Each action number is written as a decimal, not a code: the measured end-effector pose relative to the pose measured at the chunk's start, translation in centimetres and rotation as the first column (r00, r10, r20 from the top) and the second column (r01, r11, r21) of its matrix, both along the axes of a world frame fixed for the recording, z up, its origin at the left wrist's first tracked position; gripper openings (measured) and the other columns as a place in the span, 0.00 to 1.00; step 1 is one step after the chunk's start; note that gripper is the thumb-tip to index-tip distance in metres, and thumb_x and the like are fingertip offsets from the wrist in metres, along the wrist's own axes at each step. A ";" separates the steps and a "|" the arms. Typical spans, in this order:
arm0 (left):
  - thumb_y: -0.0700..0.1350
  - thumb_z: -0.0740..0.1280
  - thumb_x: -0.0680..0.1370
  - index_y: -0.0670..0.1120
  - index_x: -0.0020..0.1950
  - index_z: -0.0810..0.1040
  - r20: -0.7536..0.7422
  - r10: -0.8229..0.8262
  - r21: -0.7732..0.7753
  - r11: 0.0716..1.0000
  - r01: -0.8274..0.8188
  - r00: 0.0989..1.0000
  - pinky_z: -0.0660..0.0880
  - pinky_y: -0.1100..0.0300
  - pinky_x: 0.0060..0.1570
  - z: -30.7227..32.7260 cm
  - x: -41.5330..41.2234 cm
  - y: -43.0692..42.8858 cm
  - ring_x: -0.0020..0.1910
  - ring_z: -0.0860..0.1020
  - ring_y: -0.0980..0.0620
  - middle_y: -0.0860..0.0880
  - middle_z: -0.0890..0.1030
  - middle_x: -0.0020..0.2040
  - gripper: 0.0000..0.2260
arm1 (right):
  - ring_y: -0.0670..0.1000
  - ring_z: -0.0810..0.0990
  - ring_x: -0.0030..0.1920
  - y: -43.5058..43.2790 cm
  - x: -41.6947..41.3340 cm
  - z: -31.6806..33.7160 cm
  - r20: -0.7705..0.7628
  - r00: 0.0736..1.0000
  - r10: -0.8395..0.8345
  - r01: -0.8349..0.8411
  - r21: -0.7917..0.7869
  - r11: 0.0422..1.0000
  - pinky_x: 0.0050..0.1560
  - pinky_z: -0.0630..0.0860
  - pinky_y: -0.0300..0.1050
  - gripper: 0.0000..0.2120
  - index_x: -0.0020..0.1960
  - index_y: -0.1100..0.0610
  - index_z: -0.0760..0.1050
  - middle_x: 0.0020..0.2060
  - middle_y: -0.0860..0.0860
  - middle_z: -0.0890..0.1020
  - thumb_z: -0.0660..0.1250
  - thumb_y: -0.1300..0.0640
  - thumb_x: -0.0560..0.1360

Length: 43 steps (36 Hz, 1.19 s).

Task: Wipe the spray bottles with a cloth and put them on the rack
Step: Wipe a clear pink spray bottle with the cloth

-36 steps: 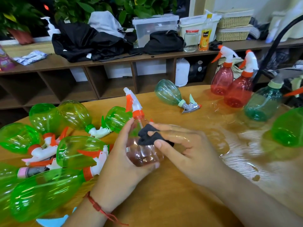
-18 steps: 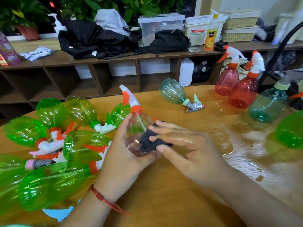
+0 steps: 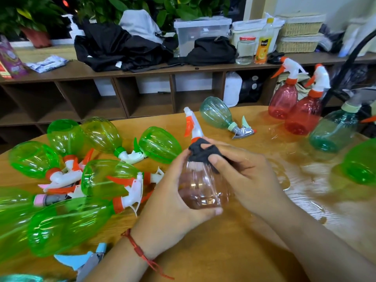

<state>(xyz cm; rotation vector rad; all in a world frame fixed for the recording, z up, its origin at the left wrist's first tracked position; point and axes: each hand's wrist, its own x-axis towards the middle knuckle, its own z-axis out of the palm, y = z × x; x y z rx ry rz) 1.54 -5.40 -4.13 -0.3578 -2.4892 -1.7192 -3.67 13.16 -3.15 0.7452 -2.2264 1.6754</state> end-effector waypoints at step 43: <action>0.56 0.85 0.65 0.70 0.79 0.57 -0.207 0.048 -0.290 0.951 -0.108 0.977 0.61 0.82 0.64 -0.4 0.0 -0.1 0.73 0.64 0.72 0.72 0.64 0.73 0.51 | 0.48 0.81 0.69 -0.4 0.5 -0.4 0.116 0.986 0.120 -0.109 -0.091 0.990 0.71 0.77 0.54 0.14 0.63 0.53 0.85 0.64 0.43 0.85 0.71 0.65 0.81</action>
